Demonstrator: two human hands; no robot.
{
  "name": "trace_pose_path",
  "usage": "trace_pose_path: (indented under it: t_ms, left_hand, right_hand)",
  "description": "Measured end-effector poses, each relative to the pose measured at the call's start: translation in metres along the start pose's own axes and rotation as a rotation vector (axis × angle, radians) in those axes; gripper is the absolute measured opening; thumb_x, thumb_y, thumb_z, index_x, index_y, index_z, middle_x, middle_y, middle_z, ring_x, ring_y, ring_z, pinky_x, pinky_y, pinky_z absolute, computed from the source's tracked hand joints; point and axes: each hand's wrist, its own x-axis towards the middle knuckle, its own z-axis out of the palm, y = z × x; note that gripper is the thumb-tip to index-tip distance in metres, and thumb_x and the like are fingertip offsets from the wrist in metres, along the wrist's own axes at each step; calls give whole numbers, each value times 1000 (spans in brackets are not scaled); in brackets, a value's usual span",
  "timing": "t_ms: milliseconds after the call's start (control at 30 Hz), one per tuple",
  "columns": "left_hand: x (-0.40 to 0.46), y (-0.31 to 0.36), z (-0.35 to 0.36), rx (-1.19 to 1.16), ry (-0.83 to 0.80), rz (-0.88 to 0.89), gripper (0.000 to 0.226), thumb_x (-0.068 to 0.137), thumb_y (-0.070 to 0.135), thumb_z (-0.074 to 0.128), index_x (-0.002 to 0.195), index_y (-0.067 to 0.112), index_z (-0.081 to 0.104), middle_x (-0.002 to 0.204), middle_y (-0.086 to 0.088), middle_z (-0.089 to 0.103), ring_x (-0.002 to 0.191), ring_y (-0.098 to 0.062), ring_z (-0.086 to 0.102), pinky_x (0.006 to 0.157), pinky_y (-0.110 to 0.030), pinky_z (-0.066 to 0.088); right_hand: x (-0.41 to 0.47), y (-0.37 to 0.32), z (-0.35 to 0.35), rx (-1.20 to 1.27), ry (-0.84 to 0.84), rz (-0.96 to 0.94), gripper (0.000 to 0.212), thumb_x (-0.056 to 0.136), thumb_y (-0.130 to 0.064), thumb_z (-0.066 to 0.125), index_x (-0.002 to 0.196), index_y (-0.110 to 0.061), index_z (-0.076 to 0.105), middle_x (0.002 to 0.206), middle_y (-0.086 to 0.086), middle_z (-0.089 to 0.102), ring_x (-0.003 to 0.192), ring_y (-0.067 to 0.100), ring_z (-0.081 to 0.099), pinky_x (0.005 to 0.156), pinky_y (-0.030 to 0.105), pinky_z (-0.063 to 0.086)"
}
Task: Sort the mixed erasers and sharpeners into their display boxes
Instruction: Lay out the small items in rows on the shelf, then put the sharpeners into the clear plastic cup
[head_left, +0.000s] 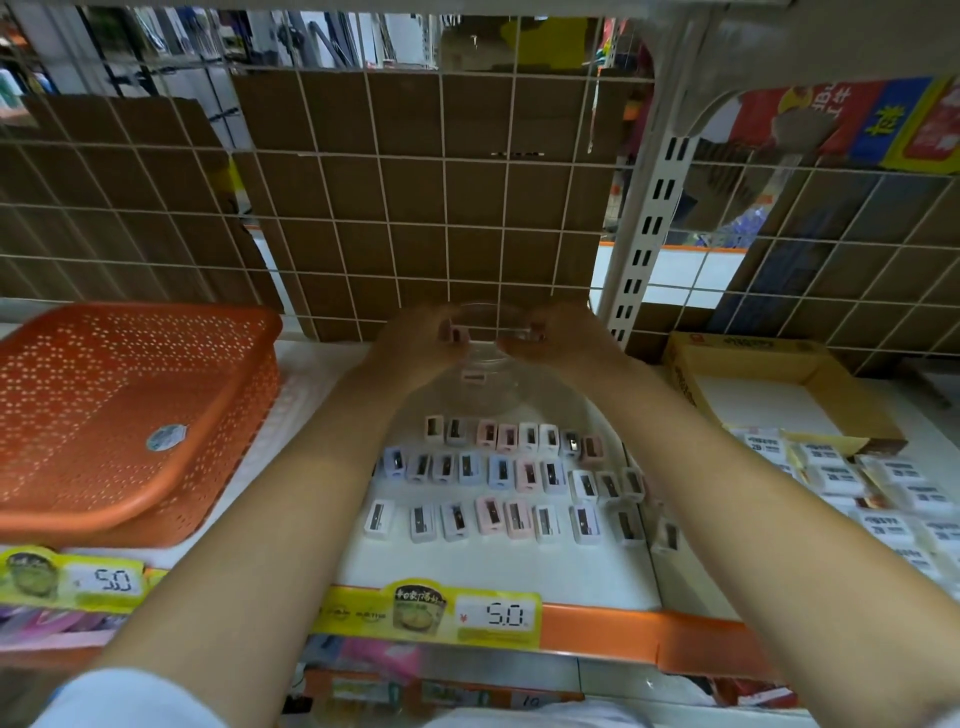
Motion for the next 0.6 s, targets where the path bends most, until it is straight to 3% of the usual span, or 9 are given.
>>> trace_pose_path:
  t_ms: [100, 200, 267, 333, 467, 600]
  left_hand:
    - [-5, -1, -5, -80, -12, 3, 40, 83, 19, 66, 122, 16, 56, 112, -4, 59, 100, -16, 56, 82, -29, 46]
    - [-22, 2, -13, -100, 70, 69, 38, 86, 18, 62, 123, 15, 56, 111, 1, 56, 99, -11, 51, 81, -25, 41]
    - [-36, -4, -12, -95, 76, 55, 39, 87, 17, 60, 126, 15, 53, 108, 7, 50, 99, -8, 47, 78, -19, 36]
    - [-48, -15, -6, -72, 15, 2, 39, 87, 14, 60, 125, 14, 52, 109, 8, 48, 97, -5, 45, 74, -12, 33]
    - [-55, -38, 7, 22, -210, -111, 42, 85, 18, 63, 125, 15, 52, 117, 3, 52, 95, -7, 48, 80, -18, 37]
    - [-53, -45, 10, 66, -320, -148, 45, 83, 20, 66, 126, 13, 51, 116, -1, 56, 84, -8, 54, 71, -16, 44]
  right_hand:
    - [-3, -1, -2, -31, 11, 36, 22, 90, -26, 58, 105, -12, 65, 74, -10, 54, 63, -3, 47, 55, 11, 31]
    - [-16, 2, -8, -22, 62, 39, 25, 89, -25, 58, 110, -14, 65, 93, -2, 64, 82, 11, 59, 65, 17, 37]
    - [-31, 7, -11, -64, 47, 59, 25, 89, -22, 57, 112, -13, 64, 101, 0, 63, 86, 11, 56, 73, 20, 37]
    - [-50, 18, -11, -59, -19, 118, 25, 88, -20, 58, 112, -14, 63, 100, -4, 57, 81, 7, 52, 75, 21, 38]
    - [-74, 47, -2, -19, -189, 270, 32, 84, -23, 65, 115, -23, 62, 108, -2, 59, 90, 9, 54, 79, 23, 43]
    - [-73, 59, -1, -20, -257, 361, 40, 82, -20, 67, 121, -18, 58, 101, -1, 52, 78, 7, 50, 61, 14, 35]
